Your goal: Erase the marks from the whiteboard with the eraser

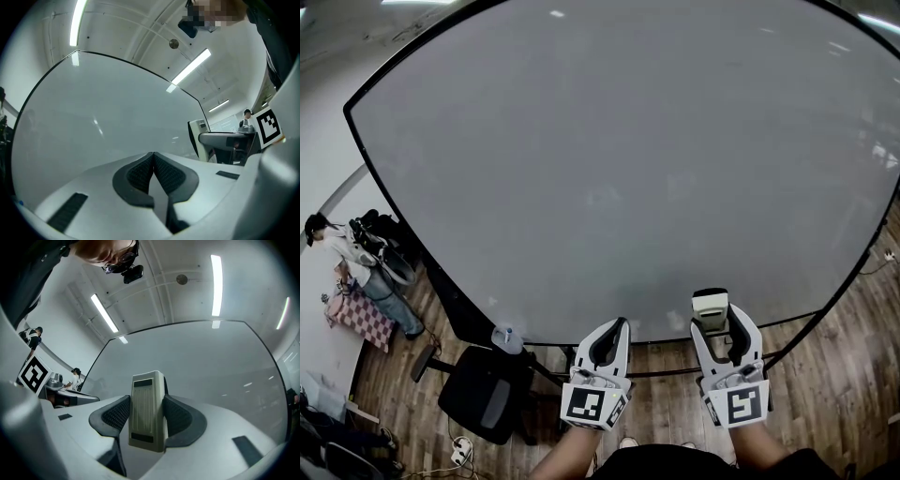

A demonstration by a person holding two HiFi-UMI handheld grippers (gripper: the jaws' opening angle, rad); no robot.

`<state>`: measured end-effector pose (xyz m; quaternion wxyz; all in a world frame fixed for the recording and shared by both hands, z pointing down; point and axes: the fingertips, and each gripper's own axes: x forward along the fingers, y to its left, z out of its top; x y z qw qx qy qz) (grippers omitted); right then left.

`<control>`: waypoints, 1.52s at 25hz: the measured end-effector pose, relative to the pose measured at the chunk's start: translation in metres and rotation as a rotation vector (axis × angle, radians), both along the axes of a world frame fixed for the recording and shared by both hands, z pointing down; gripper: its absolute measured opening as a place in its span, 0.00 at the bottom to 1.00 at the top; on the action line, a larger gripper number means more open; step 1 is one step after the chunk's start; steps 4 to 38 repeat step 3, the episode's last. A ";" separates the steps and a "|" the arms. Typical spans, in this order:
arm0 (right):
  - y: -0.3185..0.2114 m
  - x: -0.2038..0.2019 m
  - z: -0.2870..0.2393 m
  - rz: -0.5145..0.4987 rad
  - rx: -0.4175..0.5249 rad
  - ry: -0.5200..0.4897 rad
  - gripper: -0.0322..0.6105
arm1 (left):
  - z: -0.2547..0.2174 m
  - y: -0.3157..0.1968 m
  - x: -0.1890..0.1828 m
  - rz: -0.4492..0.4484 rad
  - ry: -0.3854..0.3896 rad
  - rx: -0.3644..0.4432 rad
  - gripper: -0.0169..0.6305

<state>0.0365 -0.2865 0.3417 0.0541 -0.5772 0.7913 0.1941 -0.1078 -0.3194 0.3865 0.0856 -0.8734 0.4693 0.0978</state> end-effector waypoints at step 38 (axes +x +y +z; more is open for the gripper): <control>-0.001 -0.001 0.000 -0.005 0.000 0.004 0.44 | -0.001 0.000 0.000 0.000 0.001 0.001 0.05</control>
